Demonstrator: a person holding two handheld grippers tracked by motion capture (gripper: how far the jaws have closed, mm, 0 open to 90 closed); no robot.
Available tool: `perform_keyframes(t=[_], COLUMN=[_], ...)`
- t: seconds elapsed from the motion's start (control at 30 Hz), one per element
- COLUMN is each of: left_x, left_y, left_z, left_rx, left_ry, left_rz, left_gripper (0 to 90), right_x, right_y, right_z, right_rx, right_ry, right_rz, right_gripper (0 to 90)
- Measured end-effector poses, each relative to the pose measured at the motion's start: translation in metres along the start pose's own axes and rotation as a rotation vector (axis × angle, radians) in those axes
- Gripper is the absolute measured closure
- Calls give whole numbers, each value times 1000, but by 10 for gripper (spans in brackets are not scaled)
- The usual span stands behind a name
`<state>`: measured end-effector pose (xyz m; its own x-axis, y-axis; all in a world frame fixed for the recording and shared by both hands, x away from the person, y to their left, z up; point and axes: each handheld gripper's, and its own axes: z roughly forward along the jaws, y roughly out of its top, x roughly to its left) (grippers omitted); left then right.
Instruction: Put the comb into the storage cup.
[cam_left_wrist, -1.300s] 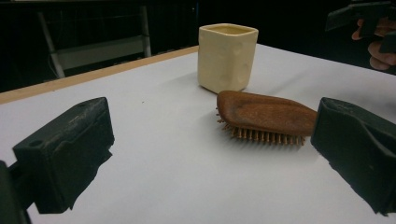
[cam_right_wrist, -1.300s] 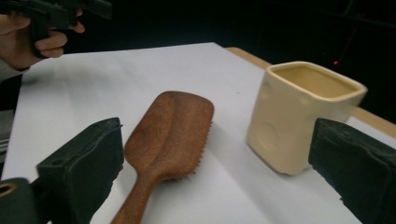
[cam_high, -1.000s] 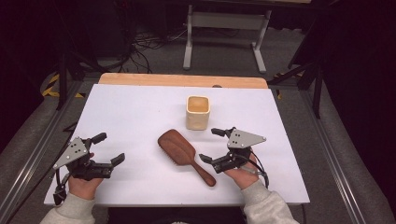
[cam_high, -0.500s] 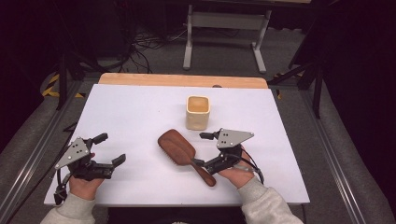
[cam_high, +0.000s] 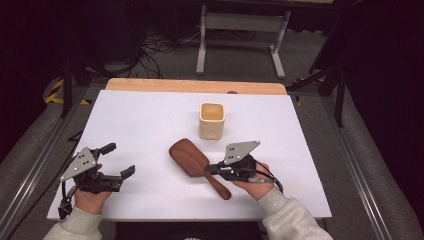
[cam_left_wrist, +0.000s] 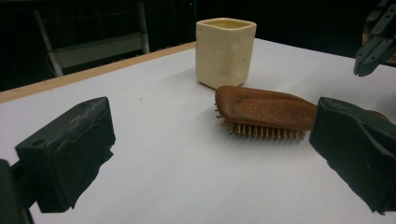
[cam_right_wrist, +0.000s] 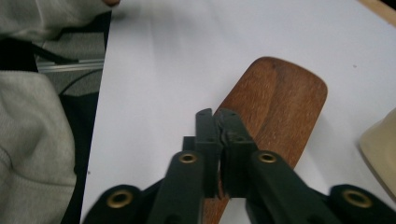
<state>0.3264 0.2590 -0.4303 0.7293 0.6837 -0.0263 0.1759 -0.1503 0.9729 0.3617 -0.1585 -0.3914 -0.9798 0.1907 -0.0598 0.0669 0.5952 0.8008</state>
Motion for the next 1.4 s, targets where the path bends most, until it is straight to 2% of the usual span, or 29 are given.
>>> perform_keyframes(t=[0.27, 0.37, 0.4, 0.43, 0.6, 0.8, 0.93, 1.03, 1.13, 1.17, 1.33, 1.4], left_x=[0, 0, 0, 0, 0, 0, 0, 0, 0, 0, 0, 0], left_y=[0, 0, 0, 0, 0, 0, 0, 0, 0, 0, 0, 0], left_z=[0, 0, 0, 0, 0, 0, 1, 1, 1, 1, 1, 1], left_rx=[1, 1, 2, 2, 2, 4, 4, 5, 4, 4, 4, 5], left_ry=[-2, -2, -2, -2, -2, -1, -1, -2, -2, -2, -2, -4], left_rz=[0, 0, 1, 1, 1, 5, 2, 2, 2, 2, 1, 3], left_gripper=[10, 10, 10, 10, 10, 10, 11, 11, 11, 11, 11, 11], right_x=[2, 3, 5, 5, 8, 11, 14, 14, 15, 15, 14, 13], right_y=[-1, -2, -3, -3, -6, -8, -11, -12, -13, -14, -16, -17], right_z=[12, 15, 19, 19, 26, 31, 35, 38, 39, 40, 40, 39], right_rx=[145, 175, 208, 208, 285, 344, 406, 436, 462, 479, 512, 523], right_ry=[74, 89, 105, 105, 133, 148, 186, 179, 197, 179, 168, 149], right_rz=[-36, -30, -35, -35, -38, -47, -50, -60, -57, -73, -66, -66], right_gripper=[896, 896, 896, 896, 896, 897, 896, 896, 896, 896, 896, 896])
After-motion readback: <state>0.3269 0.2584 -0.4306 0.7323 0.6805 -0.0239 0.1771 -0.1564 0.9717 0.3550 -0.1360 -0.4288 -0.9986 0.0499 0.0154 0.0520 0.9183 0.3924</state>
